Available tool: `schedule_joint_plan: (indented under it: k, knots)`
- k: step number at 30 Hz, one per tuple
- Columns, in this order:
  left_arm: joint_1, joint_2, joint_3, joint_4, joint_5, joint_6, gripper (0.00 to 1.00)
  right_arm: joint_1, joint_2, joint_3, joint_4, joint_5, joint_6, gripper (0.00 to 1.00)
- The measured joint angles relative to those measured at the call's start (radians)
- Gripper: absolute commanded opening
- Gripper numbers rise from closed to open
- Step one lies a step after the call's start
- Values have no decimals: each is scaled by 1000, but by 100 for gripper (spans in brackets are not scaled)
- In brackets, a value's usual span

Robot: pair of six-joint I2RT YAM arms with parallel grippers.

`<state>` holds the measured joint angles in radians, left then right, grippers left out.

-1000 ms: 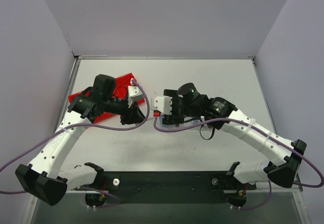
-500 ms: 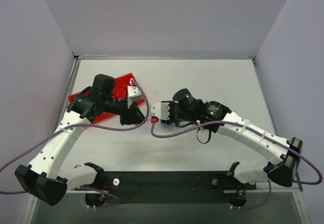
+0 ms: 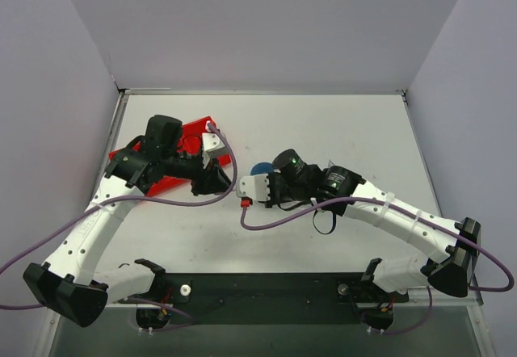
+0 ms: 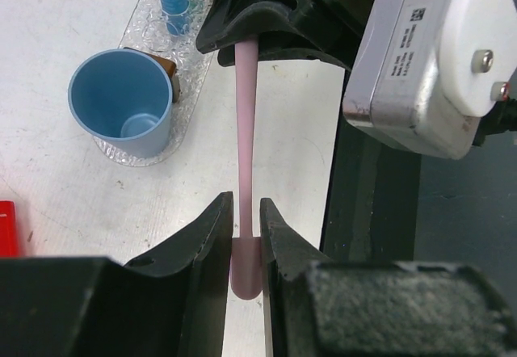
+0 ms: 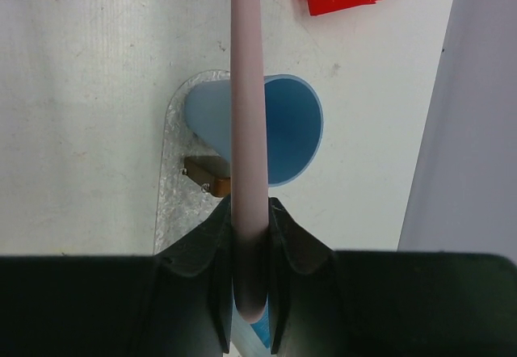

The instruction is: Prepare toiletry sets of a toothbrush and toothpaste on the tray

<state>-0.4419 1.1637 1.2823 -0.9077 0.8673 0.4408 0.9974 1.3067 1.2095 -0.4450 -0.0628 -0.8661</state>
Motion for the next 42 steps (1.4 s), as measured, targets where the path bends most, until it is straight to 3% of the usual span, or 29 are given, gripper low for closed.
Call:
schedule_joint_plan:
  k: [3, 11, 19, 29, 42]
  knots:
    - [0, 0, 0, 1, -1, -7, 44, 0, 0, -1, 0, 4, 1, 0]
    - [3, -8, 1, 102, -26, -107, 66, 5, 0, -2, 38, 23, 28, 0]
    - [89, -84, -8, 323, -71, -269, 73, -13, -2, -8, 50, 32, 114, 0]
    - [149, -114, -73, 587, -82, -496, 80, -177, -88, -10, 144, 9, 388, 0]
    - [129, 29, -192, 1113, -18, -964, 80, -220, -220, -88, 285, 6, 608, 0]
